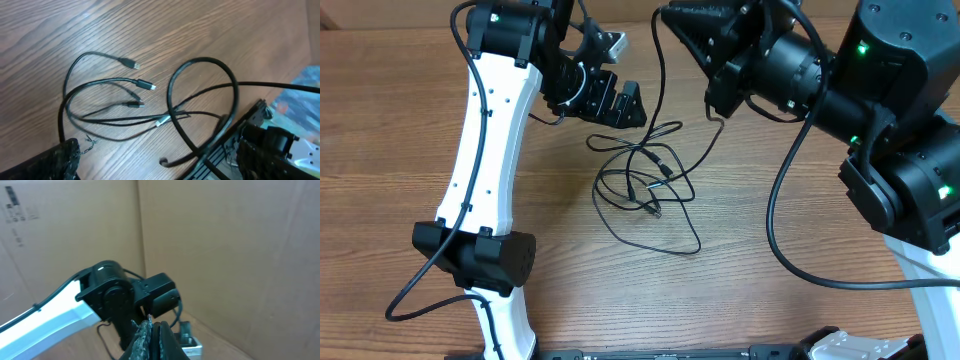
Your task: Untangle cables
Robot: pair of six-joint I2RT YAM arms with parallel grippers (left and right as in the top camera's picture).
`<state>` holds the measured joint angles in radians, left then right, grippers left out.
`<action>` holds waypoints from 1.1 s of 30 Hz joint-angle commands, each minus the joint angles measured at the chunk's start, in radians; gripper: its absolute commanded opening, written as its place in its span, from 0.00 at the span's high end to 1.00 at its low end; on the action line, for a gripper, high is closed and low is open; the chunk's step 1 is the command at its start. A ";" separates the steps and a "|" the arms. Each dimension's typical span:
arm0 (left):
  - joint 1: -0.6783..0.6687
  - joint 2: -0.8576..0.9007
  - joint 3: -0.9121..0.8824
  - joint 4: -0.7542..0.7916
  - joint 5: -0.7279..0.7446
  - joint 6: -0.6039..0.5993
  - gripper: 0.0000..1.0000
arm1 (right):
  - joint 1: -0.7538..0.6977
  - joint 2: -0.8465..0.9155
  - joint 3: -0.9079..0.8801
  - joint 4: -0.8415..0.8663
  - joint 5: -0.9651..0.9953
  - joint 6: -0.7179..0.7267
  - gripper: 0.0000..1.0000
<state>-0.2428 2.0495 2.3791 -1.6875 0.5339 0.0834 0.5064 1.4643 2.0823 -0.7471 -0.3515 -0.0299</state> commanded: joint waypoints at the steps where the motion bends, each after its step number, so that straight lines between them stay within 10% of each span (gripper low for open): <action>1: -0.007 -0.014 -0.003 -0.002 -0.028 -0.062 0.00 | 0.003 -0.023 0.013 0.026 0.065 -0.005 0.96; 33: -0.158 -0.009 -0.214 0.105 -0.083 -0.024 0.00 | -0.048 -0.055 0.013 0.396 0.118 -0.005 0.96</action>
<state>-0.3935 2.0495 2.2089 -1.5959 0.4747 0.0357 0.4801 1.4445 2.0823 -0.3721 -0.2718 -0.0303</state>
